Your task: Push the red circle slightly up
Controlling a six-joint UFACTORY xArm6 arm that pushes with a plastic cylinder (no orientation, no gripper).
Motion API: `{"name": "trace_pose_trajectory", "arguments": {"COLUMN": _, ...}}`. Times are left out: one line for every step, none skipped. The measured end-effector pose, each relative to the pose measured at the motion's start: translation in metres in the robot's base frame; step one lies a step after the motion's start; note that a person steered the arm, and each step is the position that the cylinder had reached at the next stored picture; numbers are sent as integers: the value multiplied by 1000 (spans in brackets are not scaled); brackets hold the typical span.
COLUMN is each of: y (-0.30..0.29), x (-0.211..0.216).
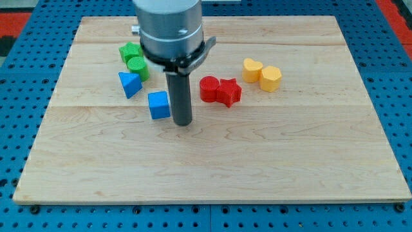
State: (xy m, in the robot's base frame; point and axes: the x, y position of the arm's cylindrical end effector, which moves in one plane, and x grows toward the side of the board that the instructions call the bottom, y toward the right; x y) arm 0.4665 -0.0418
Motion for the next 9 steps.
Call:
{"name": "trace_pose_trajectory", "arguments": {"y": -20, "x": -12}}
{"name": "trace_pose_trajectory", "arguments": {"y": -71, "x": -2}}
{"name": "trace_pose_trajectory", "arguments": {"y": -60, "x": 6}}
{"name": "trace_pose_trajectory", "arguments": {"y": -37, "x": 19}}
{"name": "trace_pose_trajectory", "arguments": {"y": 39, "x": 24}}
{"name": "trace_pose_trajectory", "arguments": {"y": 59, "x": 27}}
{"name": "trace_pose_trajectory", "arguments": {"y": 59, "x": 27}}
{"name": "trace_pose_trajectory", "arguments": {"y": 63, "x": 28}}
{"name": "trace_pose_trajectory", "arguments": {"y": 63, "x": 28}}
